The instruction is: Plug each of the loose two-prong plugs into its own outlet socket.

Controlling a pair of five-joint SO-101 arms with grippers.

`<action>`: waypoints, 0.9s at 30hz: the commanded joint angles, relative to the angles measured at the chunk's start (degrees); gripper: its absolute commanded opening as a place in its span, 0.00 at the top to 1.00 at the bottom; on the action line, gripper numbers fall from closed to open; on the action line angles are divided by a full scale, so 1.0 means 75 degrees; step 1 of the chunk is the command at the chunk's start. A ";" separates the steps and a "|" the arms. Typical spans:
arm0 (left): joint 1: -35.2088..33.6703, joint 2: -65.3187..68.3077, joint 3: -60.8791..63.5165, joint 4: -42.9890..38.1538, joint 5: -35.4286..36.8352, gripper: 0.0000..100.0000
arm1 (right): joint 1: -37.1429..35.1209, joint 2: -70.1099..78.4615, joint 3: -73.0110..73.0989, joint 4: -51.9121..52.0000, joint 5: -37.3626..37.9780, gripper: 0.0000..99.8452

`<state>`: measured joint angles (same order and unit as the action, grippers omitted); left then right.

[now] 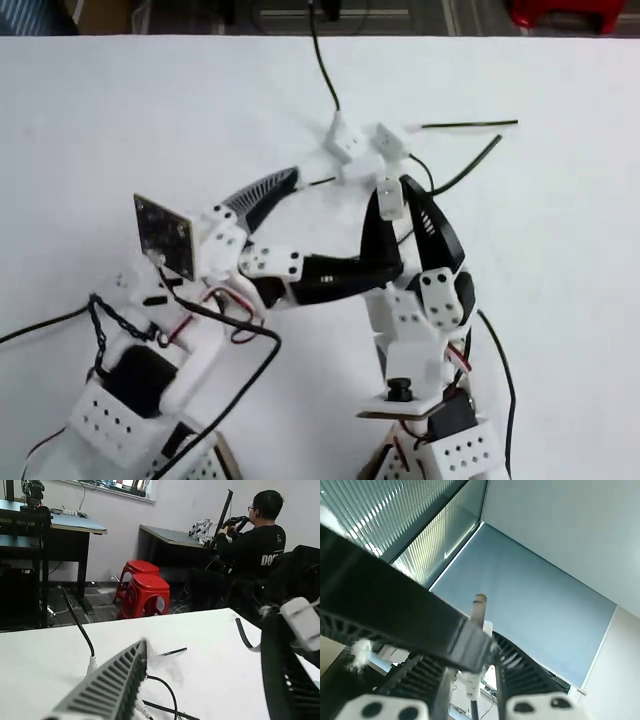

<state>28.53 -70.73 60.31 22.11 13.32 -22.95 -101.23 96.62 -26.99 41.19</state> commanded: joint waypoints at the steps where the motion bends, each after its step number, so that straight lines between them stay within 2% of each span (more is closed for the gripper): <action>1: -0.0053 0.0135 -0.0023 -0.0574 0.0047 0.48 | 0.0041 -0.0158 0.0035 0.0041 0.0012 0.98; 6: -0.0358 0.1014 -0.0047 -0.1805 0.0047 0.67 | 0.0088 -0.0158 0.0035 0.0041 0.0012 0.98; 9: -0.0346 0.1448 -0.0047 -0.2251 0.0047 0.73 | 0.0088 -0.0158 0.0035 0.0041 0.0047 0.98; 22: -0.0311 0.1366 -0.0539 -0.1887 0.0047 0.73 | 0.0111 -0.0147 0.0035 0.0053 0.0059 0.98; 27: -0.0369 0.0369 -0.0492 -0.1489 0.0059 0.73 | 0.0158 -0.0147 0.0035 0.0311 0.0059 0.98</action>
<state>26.68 -63.08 58.73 8.84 13.32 -22.51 -101.58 96.62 -26.55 41.36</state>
